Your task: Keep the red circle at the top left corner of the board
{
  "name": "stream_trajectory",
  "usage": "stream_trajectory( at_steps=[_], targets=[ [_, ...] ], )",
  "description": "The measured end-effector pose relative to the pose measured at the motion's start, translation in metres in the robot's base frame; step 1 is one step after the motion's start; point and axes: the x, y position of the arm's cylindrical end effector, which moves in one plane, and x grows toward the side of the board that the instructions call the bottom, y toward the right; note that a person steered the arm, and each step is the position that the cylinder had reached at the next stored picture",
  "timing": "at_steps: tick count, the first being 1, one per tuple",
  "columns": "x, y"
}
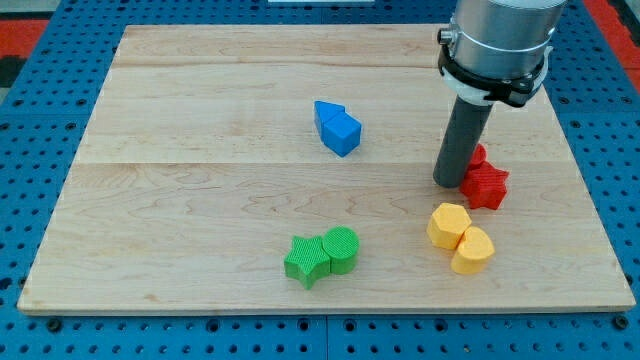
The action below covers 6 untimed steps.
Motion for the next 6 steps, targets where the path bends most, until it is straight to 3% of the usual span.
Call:
stream_trajectory(
  at_steps=[3, 6],
  targets=[
    [0.002, 0.027],
    [-0.086, 0.023]
  ],
)
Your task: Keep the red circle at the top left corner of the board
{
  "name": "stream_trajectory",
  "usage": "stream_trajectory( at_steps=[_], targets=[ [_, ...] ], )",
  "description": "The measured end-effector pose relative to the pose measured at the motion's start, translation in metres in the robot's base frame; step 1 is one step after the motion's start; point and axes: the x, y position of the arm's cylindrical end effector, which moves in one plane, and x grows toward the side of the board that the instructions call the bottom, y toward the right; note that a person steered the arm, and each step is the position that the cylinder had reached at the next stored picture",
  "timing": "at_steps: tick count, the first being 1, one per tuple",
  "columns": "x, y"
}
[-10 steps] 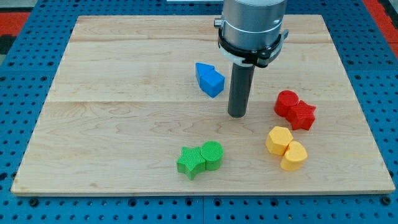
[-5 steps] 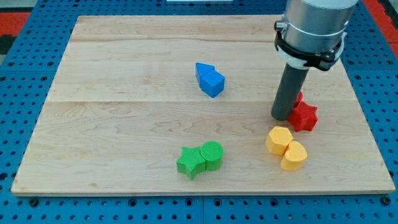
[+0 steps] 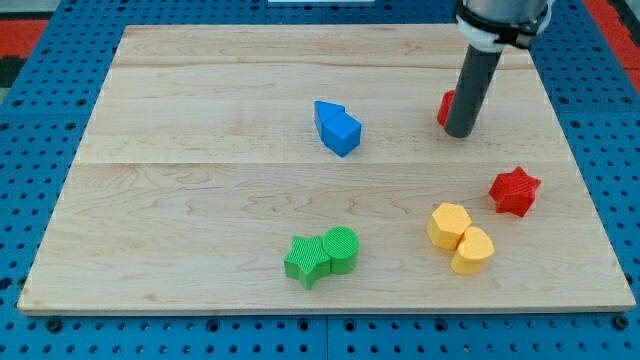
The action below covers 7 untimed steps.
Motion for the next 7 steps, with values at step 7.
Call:
stream_trajectory(
  at_steps=[7],
  targets=[
    [-0.081, -0.242]
  ],
)
